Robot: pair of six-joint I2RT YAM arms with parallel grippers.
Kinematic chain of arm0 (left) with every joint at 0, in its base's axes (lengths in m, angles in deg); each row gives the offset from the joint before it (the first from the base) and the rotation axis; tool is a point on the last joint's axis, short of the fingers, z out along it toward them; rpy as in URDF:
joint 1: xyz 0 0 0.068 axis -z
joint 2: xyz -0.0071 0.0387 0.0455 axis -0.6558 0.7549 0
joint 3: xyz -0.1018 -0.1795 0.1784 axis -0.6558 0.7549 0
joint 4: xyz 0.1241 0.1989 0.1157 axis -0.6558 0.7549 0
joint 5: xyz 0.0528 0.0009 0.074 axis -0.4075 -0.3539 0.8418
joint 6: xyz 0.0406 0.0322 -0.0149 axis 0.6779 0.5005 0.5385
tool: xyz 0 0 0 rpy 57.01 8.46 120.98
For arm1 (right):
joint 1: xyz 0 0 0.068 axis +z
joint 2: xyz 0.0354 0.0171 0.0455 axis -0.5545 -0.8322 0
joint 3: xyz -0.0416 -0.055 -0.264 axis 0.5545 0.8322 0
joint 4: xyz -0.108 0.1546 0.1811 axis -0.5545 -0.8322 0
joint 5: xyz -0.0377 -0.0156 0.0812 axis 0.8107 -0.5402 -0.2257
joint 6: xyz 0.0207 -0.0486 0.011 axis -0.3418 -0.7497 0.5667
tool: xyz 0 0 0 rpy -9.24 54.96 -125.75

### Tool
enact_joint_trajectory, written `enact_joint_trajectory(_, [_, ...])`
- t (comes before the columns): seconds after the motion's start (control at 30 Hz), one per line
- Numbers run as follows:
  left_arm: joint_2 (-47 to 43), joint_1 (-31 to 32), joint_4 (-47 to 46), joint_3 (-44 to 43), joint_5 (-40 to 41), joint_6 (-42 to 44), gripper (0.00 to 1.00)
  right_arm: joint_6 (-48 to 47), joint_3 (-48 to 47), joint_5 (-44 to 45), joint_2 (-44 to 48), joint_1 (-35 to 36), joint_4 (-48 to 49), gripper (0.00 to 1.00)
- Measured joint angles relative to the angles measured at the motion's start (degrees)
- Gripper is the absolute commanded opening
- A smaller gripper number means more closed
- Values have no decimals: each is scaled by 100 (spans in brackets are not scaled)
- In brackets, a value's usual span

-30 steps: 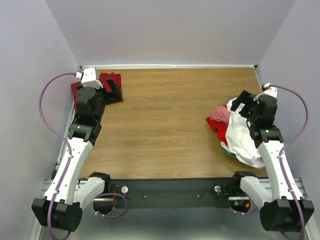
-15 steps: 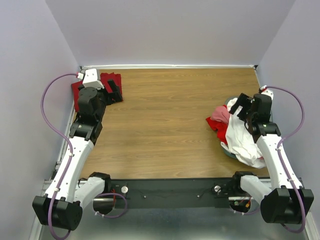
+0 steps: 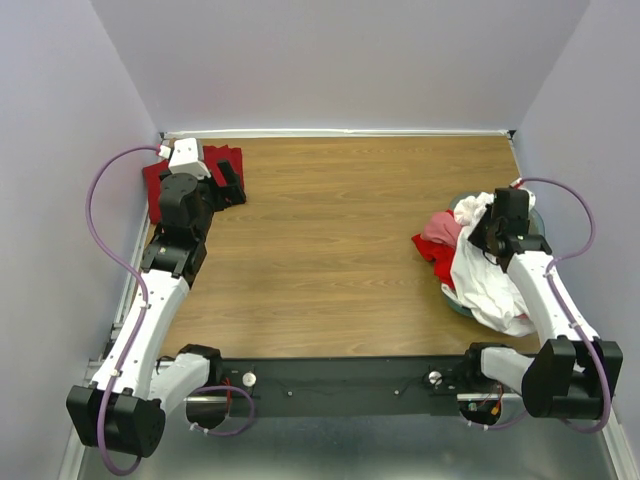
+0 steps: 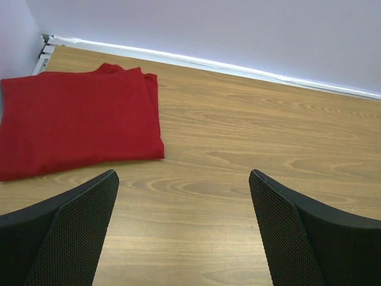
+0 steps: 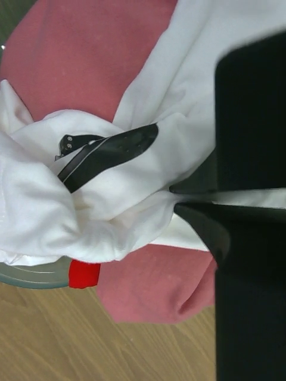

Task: Fold and stack the t-shirts
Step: Grab the tshirt from the pile

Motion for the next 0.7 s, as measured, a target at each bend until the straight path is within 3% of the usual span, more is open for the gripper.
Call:
enact_joint_trajectory(0.2, [9,0,0,-2,2,-2,98,0,-732,17,22,-4,-494,0])
enact_joint_trajectory(0.4, [42,0,-37,-129,0,-66,98,-216,-2979,-232,-24,-4,-774,0])
enact_joint_trajectory(0.53, [85,0,-133,-297,-74,-166,98,-208,-4538,-955,-474,28,-667,0])
enact_joint_trajectory(0.7, [90,0,-190,-424,-138,-219,98,-229,-6398,-1366,-1626,1200,-625,0])
